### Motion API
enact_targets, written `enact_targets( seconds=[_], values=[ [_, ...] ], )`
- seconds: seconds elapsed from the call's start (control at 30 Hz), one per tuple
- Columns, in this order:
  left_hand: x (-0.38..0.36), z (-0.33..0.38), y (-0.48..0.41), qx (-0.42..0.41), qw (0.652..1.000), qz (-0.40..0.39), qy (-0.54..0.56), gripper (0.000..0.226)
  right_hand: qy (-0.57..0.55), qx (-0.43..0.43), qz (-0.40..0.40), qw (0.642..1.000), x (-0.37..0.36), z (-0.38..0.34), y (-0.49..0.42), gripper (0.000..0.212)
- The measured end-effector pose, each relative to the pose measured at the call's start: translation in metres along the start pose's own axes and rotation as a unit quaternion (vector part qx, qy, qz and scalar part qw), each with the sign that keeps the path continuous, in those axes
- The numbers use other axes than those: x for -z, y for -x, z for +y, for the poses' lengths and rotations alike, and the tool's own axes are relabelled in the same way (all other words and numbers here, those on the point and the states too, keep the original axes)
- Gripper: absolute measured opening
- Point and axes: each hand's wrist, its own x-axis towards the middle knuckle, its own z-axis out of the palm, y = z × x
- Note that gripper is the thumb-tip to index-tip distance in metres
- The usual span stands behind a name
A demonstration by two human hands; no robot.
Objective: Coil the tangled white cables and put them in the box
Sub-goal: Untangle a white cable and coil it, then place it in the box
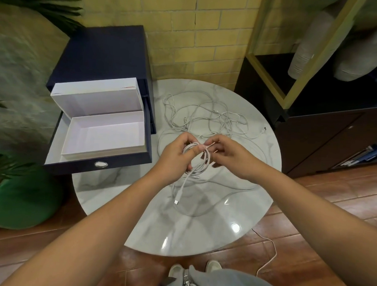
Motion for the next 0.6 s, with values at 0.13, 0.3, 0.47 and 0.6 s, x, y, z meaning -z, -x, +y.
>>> enact_targets(
  seconds=[0.13,0.3,0.47,0.6],
  values=[
    [-0.006,0.001,-0.001,-0.017,1.0,0.008,0.013,0.013,-0.138,-0.073,-0.037,0.987,-0.005,0.006,0.001,0.019],
    [-0.004,-0.001,-0.003,0.009,1.0,-0.011,-0.01,0.017,0.075,-0.008,0.073,0.994,0.0,0.007,-0.006,0.01],
    [-0.004,-0.005,-0.004,0.03,0.999,-0.009,-0.034,0.018,0.309,0.129,0.094,0.938,0.001,0.006,-0.01,0.013],
    [0.001,-0.005,-0.007,0.024,0.998,-0.007,-0.054,0.021,0.374,0.181,0.125,0.901,-0.002,0.011,-0.013,0.015]
  ],
)
